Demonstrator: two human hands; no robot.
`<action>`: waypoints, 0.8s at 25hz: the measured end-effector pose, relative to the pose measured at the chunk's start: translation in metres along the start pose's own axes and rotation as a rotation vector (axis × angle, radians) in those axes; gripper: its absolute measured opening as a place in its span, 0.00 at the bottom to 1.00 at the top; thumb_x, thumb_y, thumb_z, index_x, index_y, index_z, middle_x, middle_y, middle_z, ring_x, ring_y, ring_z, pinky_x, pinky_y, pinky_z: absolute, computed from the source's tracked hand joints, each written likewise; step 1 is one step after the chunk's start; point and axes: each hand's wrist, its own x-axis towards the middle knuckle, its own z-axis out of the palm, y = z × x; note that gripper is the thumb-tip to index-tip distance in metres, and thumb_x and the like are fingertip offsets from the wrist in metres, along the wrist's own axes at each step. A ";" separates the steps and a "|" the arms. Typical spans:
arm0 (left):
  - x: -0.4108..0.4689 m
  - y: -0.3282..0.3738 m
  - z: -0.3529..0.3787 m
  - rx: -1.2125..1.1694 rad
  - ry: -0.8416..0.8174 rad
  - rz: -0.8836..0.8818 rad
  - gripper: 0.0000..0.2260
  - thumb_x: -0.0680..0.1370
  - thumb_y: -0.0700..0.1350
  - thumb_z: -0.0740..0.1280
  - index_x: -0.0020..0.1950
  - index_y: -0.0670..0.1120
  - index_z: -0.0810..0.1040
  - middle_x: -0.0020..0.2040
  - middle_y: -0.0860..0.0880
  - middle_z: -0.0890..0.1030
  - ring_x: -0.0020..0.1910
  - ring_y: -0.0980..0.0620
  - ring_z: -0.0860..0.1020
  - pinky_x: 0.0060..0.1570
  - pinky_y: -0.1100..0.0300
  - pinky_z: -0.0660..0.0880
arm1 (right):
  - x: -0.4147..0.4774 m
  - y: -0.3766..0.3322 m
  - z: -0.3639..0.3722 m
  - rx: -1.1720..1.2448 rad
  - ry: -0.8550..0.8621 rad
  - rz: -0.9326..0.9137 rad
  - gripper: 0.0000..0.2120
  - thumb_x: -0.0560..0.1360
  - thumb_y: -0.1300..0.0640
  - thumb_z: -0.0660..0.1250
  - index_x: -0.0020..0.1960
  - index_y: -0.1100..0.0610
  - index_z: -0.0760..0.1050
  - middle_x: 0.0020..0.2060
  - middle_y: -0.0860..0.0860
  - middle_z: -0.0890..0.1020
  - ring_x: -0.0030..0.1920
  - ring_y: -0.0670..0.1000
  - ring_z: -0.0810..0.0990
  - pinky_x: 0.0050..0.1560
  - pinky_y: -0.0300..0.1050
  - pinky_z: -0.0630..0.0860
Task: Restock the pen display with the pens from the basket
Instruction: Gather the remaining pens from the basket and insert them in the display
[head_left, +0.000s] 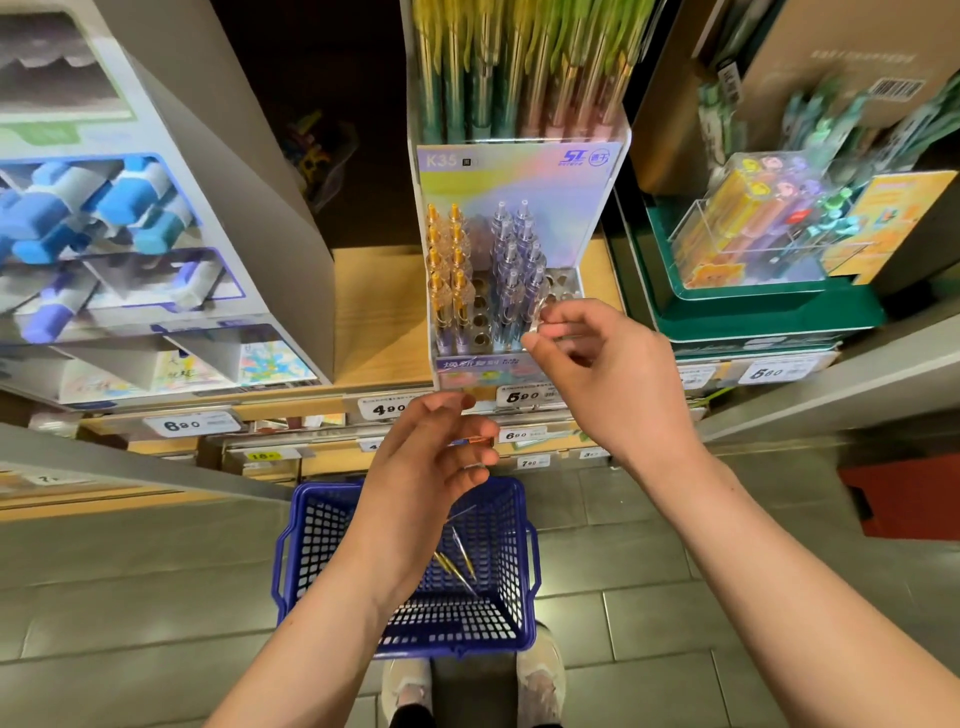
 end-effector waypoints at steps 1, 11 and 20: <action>-0.003 0.002 0.000 0.012 0.008 0.010 0.10 0.77 0.51 0.68 0.54 0.48 0.81 0.45 0.44 0.84 0.39 0.50 0.81 0.41 0.60 0.78 | -0.004 0.000 0.000 0.073 -0.005 0.072 0.09 0.76 0.50 0.73 0.54 0.51 0.80 0.40 0.38 0.83 0.41 0.38 0.82 0.42 0.25 0.73; -0.056 0.008 -0.051 0.072 0.143 0.103 0.10 0.85 0.49 0.58 0.54 0.46 0.77 0.40 0.47 0.83 0.35 0.51 0.79 0.37 0.61 0.76 | -0.094 -0.033 0.036 0.551 -0.317 0.304 0.04 0.80 0.57 0.68 0.54 0.51 0.75 0.36 0.50 0.78 0.36 0.48 0.78 0.41 0.43 0.77; -0.076 -0.082 -0.193 0.098 0.246 -0.076 0.08 0.83 0.47 0.61 0.52 0.48 0.80 0.42 0.48 0.83 0.39 0.51 0.80 0.40 0.61 0.76 | -0.206 0.025 0.157 0.439 -0.336 0.549 0.06 0.80 0.56 0.69 0.56 0.50 0.74 0.34 0.44 0.79 0.38 0.48 0.80 0.42 0.44 0.77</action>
